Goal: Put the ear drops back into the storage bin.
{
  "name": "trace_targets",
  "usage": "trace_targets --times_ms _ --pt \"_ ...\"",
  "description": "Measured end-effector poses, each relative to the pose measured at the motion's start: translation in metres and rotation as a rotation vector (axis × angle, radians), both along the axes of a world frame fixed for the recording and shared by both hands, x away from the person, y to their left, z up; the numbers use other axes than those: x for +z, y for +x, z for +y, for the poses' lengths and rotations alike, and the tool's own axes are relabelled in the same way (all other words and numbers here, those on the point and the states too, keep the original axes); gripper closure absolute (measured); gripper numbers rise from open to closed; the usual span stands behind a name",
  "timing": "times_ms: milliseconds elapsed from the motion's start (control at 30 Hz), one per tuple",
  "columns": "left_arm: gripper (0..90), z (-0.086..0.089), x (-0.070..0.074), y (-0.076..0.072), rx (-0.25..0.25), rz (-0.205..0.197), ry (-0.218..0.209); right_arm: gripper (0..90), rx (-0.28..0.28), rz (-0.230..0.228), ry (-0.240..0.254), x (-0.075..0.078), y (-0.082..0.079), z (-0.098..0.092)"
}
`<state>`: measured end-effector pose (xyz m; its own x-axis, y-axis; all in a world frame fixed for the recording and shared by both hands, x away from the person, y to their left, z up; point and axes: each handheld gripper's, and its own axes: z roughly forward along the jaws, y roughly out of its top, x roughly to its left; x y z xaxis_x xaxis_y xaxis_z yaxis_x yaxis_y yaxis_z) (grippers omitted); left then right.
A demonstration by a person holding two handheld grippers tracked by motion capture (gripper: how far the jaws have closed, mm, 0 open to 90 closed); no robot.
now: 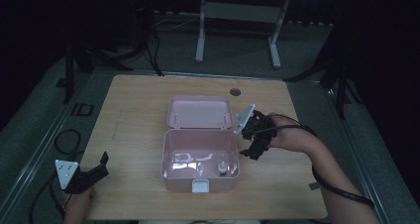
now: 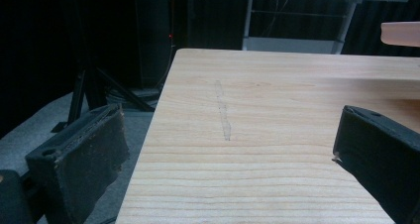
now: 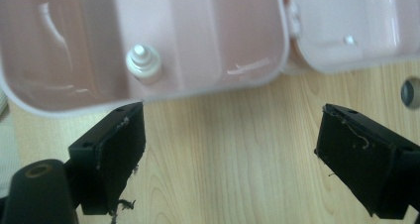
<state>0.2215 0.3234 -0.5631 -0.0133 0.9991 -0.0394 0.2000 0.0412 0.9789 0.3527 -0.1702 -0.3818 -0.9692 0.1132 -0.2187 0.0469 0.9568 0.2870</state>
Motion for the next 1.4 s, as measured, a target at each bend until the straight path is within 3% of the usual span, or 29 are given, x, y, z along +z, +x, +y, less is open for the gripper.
trace_targets --times_ms 300,433,500,633,733,933,1167,1400 --pt "0.5 0.0 0.0 0.0 0.001 0.0 0.001 11.7 -0.096 -0.009 0.045 -0.028 0.002 -0.037" --pt "0.5 0.0 0.0 0.0 0.001 0.001 0.001 11.8 -0.133 -0.035 0.08 -0.043 0.002 -0.046" --pt "0.5 0.0 0.0 0.0 0.001 0.0 0.002 11.7 -0.161 -0.028 0.112 -0.06 0.002 -0.053" --pt "0.5 0.0 0.0 0.0 0.001 0.0 0.002 11.7 -0.183 -0.024 0.113 -0.081 0.0 -0.061" --pt "0.5 0.0 0.0 0.0 0.001 0.0 0.003 11.8 -0.218 -0.018 0.148 -0.095 0.0 -0.068" --pt "0.5 0.0 0.0 0.0 0.001 0.001 0.003 11.7 -0.294 -0.047 0.209 -0.114 0.001 -0.083" --pt "0.5 0.0 0.0 0.0 0.001 0.001 0.004 11.7 -0.414 -0.123 0.314 -0.127 0.0 -0.1" --pt "0.5 0.0 0.0 0.0 0.002 0.001 0.005 11.8 -0.51 -0.198 0.381 -0.141 -0.005 -0.114"
